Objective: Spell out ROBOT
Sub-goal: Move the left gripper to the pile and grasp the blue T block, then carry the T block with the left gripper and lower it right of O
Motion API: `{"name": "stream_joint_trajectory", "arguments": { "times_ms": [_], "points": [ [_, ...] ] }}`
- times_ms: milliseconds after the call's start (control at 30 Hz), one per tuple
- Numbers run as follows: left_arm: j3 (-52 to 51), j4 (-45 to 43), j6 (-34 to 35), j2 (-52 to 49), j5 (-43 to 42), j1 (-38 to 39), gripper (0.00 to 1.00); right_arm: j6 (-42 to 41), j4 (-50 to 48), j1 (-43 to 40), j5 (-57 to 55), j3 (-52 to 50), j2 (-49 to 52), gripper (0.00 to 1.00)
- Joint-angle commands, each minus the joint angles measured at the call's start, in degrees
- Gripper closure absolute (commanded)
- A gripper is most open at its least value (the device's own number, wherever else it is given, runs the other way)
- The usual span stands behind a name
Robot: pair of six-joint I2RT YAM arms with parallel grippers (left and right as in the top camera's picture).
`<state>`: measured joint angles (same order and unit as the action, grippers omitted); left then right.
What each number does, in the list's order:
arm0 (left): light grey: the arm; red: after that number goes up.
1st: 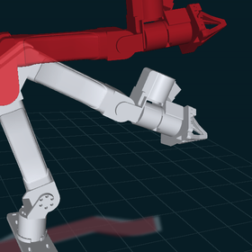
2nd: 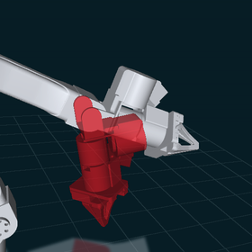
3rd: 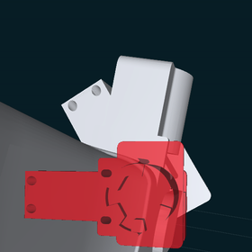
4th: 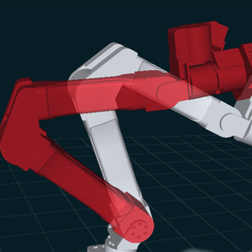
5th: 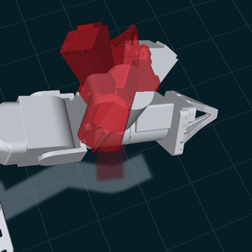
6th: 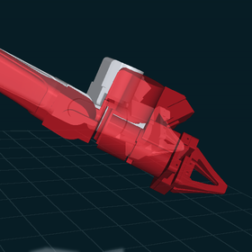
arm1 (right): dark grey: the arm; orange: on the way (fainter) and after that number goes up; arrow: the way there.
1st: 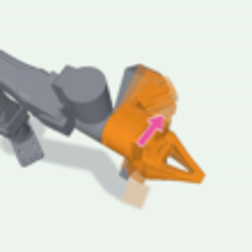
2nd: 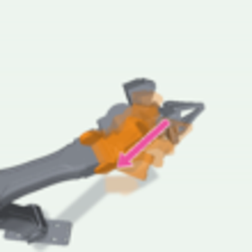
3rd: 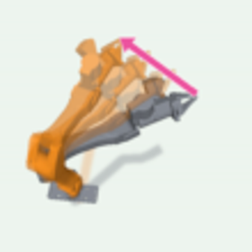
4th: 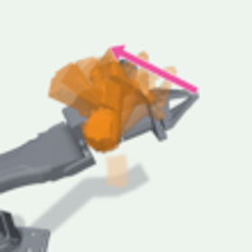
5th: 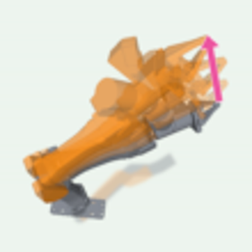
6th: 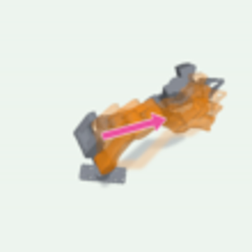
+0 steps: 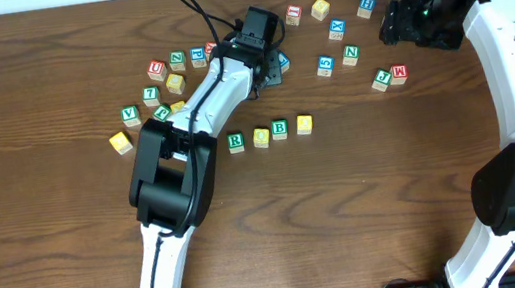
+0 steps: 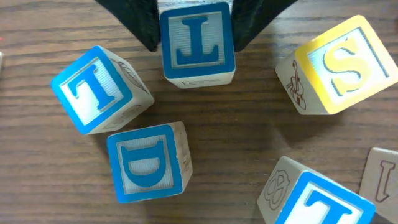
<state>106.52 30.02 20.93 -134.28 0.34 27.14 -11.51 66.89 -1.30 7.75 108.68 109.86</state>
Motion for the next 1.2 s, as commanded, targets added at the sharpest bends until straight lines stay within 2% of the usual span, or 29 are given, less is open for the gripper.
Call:
{"name": "stream_joint_trajectory", "arguments": {
  "times_ms": [0, 200, 467, 733, 933, 1167],
  "points": [
    [-0.39, -0.39, -0.09, -1.31, 0.31, 0.0, 0.67, 0.0, 0.2, 1.03, -1.22, 0.28, 0.02, 0.21],
    [-0.39, -0.37, -0.11, -1.29, 0.31, 0.0, 0.73, 0.0, 0.33, 1.01, -1.25, 0.28, 0.02, 0.21],
    [-0.37, 0.87, -0.11, 1.31, 0.31, 0.0, 0.73, 0.0, 0.33, 1.03, -1.86, 0.28, 0.02, 0.18],
    [-0.37, 7.1, -0.02, 7.96, 0.11, 1.05, 0.73, 0.0, 0.2, 1.03, -1.84, 0.28, 0.02, 0.18],
    [-0.39, 13.42, 0.96, 9.66, -4.02, 4.9, 0.73, 0.0, 0.22, 1.03, -1.84, 0.28, 0.02, 0.18],
    [-0.39, 16.72, 6.8, 9.49, -6.38, 11.91, 0.74, 0.0, 0.2, 1.03, -1.86, 0.28, 0.02, 0.18]
  ]
}}
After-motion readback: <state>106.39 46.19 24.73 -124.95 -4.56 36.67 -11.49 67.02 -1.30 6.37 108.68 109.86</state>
